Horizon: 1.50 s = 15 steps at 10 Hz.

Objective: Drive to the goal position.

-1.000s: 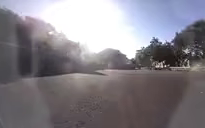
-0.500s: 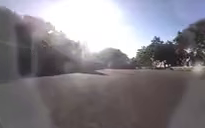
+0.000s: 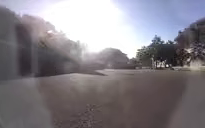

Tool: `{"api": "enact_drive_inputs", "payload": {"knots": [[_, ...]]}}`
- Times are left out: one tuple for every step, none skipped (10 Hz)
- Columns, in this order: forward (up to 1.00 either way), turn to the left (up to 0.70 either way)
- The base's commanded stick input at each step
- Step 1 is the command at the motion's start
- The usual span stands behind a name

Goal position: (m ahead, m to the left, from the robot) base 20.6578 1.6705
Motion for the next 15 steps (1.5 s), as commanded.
{"api": "enact_drive_inputs", "payload": {"knots": [[0.50, 0.00], [0.50, 0.00], [0.50, 0.00], [0.50, 0.00], [0.50, 0.00], [0.50, 0.00], [0.50, 0.00], [0.50, 0.00], [0.50, 0.00], [0.50, 0.00], [0.50, 0.00], [0.50, 0.00], [0.50, 0.00], [0.50, 0.00], [0.50, 0.00]]}}
